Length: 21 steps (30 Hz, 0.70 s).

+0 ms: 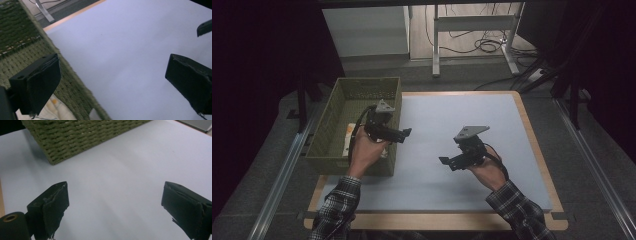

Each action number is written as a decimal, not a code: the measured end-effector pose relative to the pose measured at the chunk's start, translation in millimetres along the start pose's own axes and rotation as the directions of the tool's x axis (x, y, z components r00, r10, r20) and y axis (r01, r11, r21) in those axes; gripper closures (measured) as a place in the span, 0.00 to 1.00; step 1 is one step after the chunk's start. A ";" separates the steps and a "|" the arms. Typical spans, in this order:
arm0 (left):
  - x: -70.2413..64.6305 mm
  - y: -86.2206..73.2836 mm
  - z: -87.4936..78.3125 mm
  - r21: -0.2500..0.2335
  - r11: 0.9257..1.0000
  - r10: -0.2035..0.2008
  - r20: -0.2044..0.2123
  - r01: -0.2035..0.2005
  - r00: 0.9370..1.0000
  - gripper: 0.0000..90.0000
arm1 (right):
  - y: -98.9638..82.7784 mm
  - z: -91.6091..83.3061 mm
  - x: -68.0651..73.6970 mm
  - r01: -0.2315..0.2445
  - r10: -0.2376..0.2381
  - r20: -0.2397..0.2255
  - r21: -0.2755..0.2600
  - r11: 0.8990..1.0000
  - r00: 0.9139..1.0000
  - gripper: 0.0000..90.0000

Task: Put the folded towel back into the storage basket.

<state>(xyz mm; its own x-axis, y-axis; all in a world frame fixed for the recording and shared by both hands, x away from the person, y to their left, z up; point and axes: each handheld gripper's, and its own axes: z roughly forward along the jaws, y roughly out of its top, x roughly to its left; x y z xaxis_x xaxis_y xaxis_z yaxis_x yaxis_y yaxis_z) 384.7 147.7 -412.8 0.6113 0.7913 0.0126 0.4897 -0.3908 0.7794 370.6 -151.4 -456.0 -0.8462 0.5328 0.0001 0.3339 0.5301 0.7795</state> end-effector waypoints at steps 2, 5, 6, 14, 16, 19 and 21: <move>-9.3 -1.3 1.3 0.000 1.000 0.005 0.008 -0.005 1.000 0.00 | -7.1 -6.5 -3.7 -0.007 0.007 0.008 -0.004 1.000 1.000 0.09; -23.5 -3.5 3.4 -0.003 1.000 0.010 0.025 -0.010 1.000 0.00 | -17.5 -16.2 -8.9 -0.019 0.018 0.026 0.006 1.000 0.999 0.09; -28.5 -4.1 3.9 -0.004 1.000 0.015 0.028 -0.015 0.999 0.00 | -20.9 -19.5 -10.5 -0.021 0.021 0.031 0.007 1.000 0.999 0.09; -66.9 -9.3 5.9 -0.058 0.998 0.039 0.081 -0.035 0.996 0.00 | -48.4 -49.2 -20.2 -0.040 0.039 0.078 0.019 0.999 0.996 0.08; -75.7 -12.3 9.2 -0.059 0.997 0.049 0.092 -0.044 0.995 0.00 | -54.9 -56.9 -22.5 -0.052 0.051 0.087 0.011 0.999 0.995 0.07; -87.9 -19.2 16.8 -0.069 0.997 0.054 0.117 -0.046 0.992 0.00 | -65.4 -66.0 -23.9 -0.061 0.061 0.098 0.006 0.998 0.993 0.07; -95.1 -25.2 23.9 -0.078 0.996 0.055 0.146 -0.044 0.988 0.00 | -74.0 -69.8 -24.2 -0.066 0.064 0.106 0.010 0.998 0.992 0.07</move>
<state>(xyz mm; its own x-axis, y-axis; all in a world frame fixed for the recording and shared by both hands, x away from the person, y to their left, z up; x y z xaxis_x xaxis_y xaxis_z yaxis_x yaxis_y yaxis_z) 329.1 71.0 -448.7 0.7218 0.6912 -0.0365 0.4126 -0.3874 0.8244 337.5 -249.6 -470.0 -0.7743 0.6326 -0.0160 0.3929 0.5003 0.7716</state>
